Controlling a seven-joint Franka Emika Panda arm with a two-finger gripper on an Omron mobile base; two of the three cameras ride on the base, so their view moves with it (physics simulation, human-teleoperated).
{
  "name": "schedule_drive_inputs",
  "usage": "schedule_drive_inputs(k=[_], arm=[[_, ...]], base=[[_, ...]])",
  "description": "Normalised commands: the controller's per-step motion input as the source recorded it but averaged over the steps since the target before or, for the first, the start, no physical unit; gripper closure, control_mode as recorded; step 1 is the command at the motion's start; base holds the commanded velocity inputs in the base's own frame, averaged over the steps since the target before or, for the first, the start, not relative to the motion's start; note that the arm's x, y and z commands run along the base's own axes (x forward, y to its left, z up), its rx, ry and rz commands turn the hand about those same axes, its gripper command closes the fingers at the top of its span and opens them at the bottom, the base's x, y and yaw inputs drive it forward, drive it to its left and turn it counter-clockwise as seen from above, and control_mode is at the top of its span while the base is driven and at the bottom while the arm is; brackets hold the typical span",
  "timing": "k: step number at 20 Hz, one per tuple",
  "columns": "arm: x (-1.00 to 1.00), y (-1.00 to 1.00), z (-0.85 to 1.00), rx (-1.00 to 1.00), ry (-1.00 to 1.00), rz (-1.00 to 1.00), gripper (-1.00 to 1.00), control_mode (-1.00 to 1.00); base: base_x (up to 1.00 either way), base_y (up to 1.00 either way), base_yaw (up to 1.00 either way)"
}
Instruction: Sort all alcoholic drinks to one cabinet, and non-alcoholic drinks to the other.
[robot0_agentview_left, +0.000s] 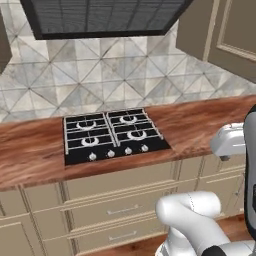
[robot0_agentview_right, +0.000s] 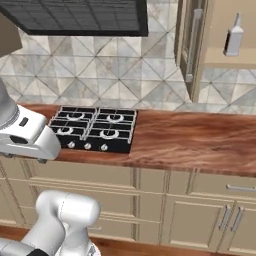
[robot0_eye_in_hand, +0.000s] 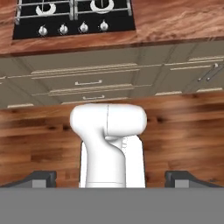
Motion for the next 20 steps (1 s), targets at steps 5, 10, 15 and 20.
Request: schedule_drive_inputs(k=[5, 10, 15, 20], arm=[[0.00, 0.00, 0.00, 0.00, 0.00, 0.00, -1.00, 1.00], [0.00, 0.00, 0.00, 0.00, 0.00, 0.00, -1.00, 1.00], [0.00, 0.00, 0.00, 0.00, 0.00, 0.00, -1.00, 1.00], [0.00, 0.00, 0.00, 0.00, 0.00, 0.00, -1.00, 1.00]], base=[[0.23, -1.00, 0.00], [0.26, -1.00, 0.00], [0.31, -1.00, 0.00], [0.54, -0.73, 0.00]])
